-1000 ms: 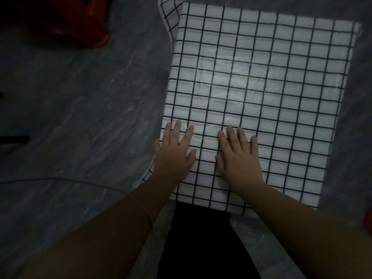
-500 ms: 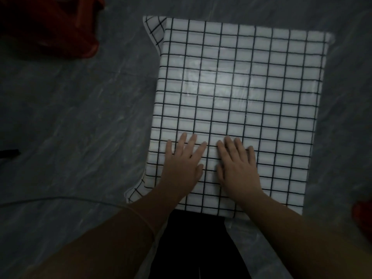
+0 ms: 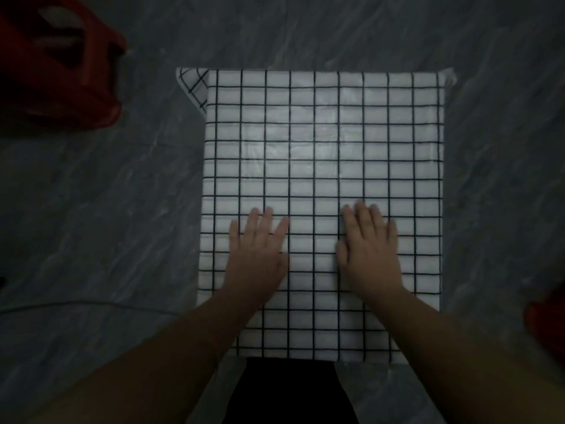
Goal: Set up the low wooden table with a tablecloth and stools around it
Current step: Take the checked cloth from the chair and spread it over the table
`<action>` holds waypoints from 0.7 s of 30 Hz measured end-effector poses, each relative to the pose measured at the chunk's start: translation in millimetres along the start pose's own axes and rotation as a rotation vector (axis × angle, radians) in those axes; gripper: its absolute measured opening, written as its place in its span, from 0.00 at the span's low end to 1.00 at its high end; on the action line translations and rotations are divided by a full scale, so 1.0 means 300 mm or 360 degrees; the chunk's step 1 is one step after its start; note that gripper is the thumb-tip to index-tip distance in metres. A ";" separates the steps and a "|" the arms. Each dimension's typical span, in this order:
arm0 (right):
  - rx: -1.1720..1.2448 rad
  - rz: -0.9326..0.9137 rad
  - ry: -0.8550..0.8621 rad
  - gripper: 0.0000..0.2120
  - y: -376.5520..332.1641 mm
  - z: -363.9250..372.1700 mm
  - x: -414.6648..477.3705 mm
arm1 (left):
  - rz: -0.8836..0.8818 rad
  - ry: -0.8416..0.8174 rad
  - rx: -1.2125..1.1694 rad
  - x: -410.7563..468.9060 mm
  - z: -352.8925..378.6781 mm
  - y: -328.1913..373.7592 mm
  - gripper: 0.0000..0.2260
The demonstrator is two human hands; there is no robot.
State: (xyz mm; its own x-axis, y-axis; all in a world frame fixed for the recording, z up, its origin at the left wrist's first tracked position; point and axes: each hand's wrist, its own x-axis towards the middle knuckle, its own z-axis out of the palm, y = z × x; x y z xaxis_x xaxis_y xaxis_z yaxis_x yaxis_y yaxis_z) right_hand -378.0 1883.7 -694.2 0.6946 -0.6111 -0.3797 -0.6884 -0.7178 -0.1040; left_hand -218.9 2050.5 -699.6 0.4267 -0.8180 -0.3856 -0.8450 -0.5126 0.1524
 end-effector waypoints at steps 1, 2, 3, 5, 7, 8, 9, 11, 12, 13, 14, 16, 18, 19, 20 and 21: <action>-0.0009 -0.0072 0.0011 0.31 -0.025 -0.002 0.034 | 0.0053 0.0034 0.0002 0.049 -0.009 0.033 0.29; -0.0019 -0.0135 0.0017 0.31 -0.046 -0.003 0.069 | 0.0083 0.0065 0.0004 0.100 -0.017 0.063 0.29; -0.0028 -0.0183 0.0019 0.31 -0.063 -0.004 0.105 | 0.0091 0.0086 0.0002 0.148 -0.025 0.088 0.28; -0.0040 -0.0226 0.0020 0.31 -0.077 -0.010 0.173 | 0.0073 0.0090 -0.0003 0.234 -0.044 0.115 0.28; -0.0036 -0.0194 0.0043 0.30 -0.056 -0.028 0.230 | 0.0055 0.0104 0.0014 0.293 -0.067 0.100 0.28; -0.0038 -0.0158 0.0057 0.30 -0.032 -0.042 0.251 | 0.0040 0.0118 0.0010 0.310 -0.080 0.074 0.27; -0.0041 -0.0104 0.0063 0.29 0.001 -0.057 0.264 | 0.0014 0.0126 -0.0004 0.318 -0.092 0.037 0.27; -0.0036 0.0059 0.0057 0.29 0.093 -0.094 0.277 | -0.0086 0.0120 -0.0011 0.317 -0.113 -0.063 0.28; -0.0035 0.0147 0.0054 0.29 0.145 -0.111 0.279 | -0.0146 0.0104 0.0000 0.312 -0.123 -0.120 0.28; -0.0033 0.0227 0.0045 0.29 0.194 -0.126 0.278 | -0.0201 0.0081 0.0004 0.305 -0.131 -0.173 0.28; -0.0025 0.0293 0.0028 0.29 0.237 -0.139 0.278 | -0.0240 0.0052 0.0010 0.298 -0.142 -0.220 0.28; 0.0025 0.0382 0.0005 0.30 0.284 -0.161 0.287 | -0.0277 0.0025 0.0053 0.292 -0.163 -0.281 0.28; 0.0041 0.0353 0.0028 0.29 0.274 -0.178 0.317 | -0.0324 0.0062 0.0035 0.319 -0.188 -0.294 0.29; 0.0026 0.0288 0.0049 0.29 0.250 -0.185 0.339 | -0.0323 0.0101 0.0015 0.346 -0.200 -0.284 0.29; 0.0009 0.0208 0.0061 0.29 0.215 -0.193 0.367 | -0.0268 0.0135 0.0025 0.381 -0.212 -0.262 0.29; -0.0007 0.0122 0.0060 0.29 0.171 -0.199 0.396 | -0.0162 0.0152 0.0056 0.421 -0.223 -0.229 0.29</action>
State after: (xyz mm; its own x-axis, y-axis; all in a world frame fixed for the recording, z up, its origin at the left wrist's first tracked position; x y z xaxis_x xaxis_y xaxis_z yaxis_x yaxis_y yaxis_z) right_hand -318.2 1754.5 -689.8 0.6472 -0.6763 -0.3518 -0.7390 -0.6698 -0.0719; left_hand -85.4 1965.0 -698.0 0.5379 -0.7844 -0.3090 -0.8060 -0.5859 0.0844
